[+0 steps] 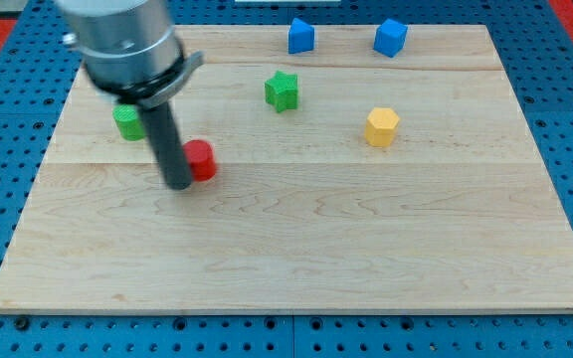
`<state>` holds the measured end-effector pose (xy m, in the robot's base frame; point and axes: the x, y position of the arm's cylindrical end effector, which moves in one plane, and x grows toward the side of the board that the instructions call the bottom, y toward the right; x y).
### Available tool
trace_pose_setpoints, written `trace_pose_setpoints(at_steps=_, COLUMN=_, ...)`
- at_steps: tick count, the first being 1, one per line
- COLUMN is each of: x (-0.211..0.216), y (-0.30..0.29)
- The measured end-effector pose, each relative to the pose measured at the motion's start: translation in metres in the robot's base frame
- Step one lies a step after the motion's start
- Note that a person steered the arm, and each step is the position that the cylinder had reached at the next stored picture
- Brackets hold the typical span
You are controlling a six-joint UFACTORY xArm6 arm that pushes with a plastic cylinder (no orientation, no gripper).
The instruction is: Move the red circle to the top of the yellow hexagon
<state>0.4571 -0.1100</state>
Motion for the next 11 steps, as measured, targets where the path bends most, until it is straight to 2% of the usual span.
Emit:
trace_pose_setpoints(at_steps=1, x=-0.041, y=0.039)
trace_pose_setpoints(at_steps=2, x=-0.058, y=0.055)
trace_pose_setpoints(at_steps=3, x=-0.059, y=-0.005)
trace_pose_setpoints(at_steps=4, x=-0.082, y=0.018)
trace_pose_setpoints(at_steps=5, x=-0.096, y=0.067)
trace_pose_setpoints(at_steps=6, x=-0.096, y=0.142)
trace_pose_setpoints(at_steps=7, x=-0.096, y=0.176)
trace_pose_setpoints(at_steps=9, x=-0.062, y=0.147)
trace_pose_setpoints(at_steps=11, x=-0.083, y=0.225)
